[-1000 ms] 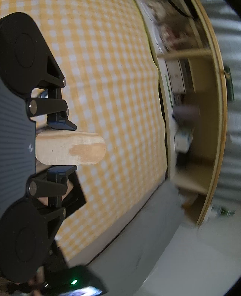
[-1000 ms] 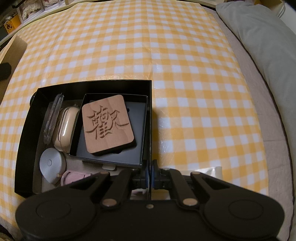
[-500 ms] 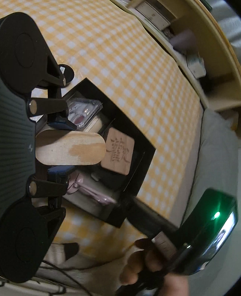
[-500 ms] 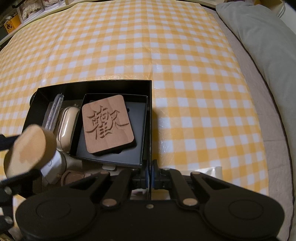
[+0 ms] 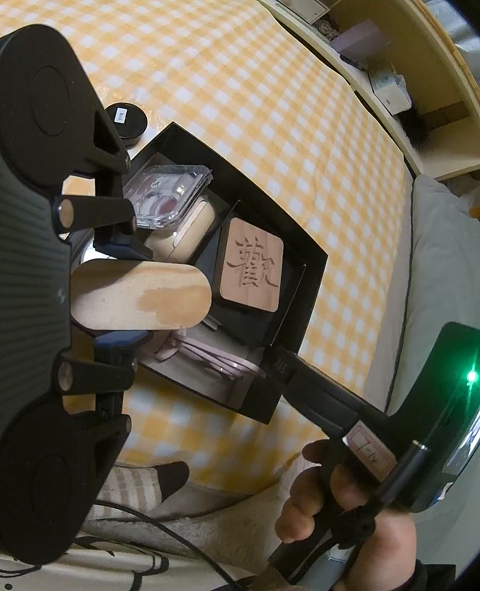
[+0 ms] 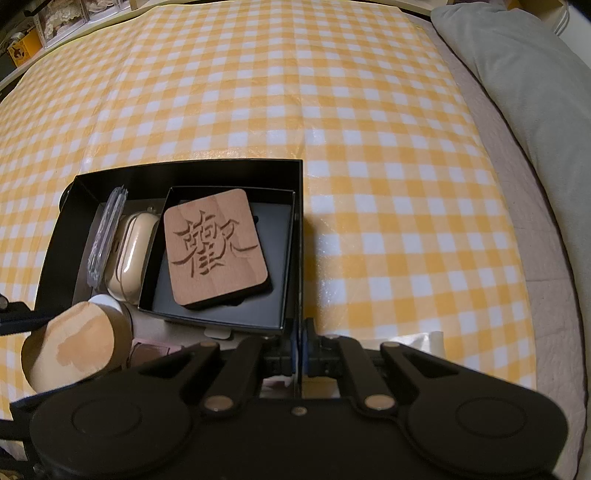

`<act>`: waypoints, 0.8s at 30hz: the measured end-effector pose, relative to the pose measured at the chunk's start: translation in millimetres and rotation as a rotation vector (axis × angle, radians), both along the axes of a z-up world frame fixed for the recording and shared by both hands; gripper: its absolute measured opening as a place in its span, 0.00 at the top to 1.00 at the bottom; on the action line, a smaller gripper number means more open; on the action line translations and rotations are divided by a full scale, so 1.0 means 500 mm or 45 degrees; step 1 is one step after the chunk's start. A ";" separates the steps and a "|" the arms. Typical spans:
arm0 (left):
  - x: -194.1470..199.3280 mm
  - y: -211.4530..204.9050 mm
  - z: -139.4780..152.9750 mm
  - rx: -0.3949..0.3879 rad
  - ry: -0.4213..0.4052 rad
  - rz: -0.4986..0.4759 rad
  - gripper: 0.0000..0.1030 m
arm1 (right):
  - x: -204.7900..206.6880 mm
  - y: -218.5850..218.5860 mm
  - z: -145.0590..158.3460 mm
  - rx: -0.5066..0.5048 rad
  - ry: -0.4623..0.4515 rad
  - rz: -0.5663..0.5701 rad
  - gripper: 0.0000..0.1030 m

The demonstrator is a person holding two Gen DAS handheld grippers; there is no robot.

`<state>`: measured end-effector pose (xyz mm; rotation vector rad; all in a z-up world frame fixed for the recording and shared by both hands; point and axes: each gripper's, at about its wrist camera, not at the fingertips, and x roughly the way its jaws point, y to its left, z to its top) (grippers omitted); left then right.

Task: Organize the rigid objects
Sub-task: 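Carry the oval wooden block with the left gripper into the black box and release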

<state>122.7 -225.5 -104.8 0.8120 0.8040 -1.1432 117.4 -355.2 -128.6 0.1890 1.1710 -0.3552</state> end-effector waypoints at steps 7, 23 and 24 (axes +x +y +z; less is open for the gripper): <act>0.004 0.004 0.011 -0.043 -0.001 0.022 0.32 | 0.000 0.000 0.000 -0.005 0.000 0.001 0.96; 0.000 -0.002 0.010 -0.024 0.075 0.064 0.00 | 0.001 0.000 0.000 -0.001 0.000 0.001 0.96; 0.000 -0.001 0.010 -0.022 0.084 0.069 0.00 | 0.000 0.000 -0.001 -0.001 0.000 0.001 0.96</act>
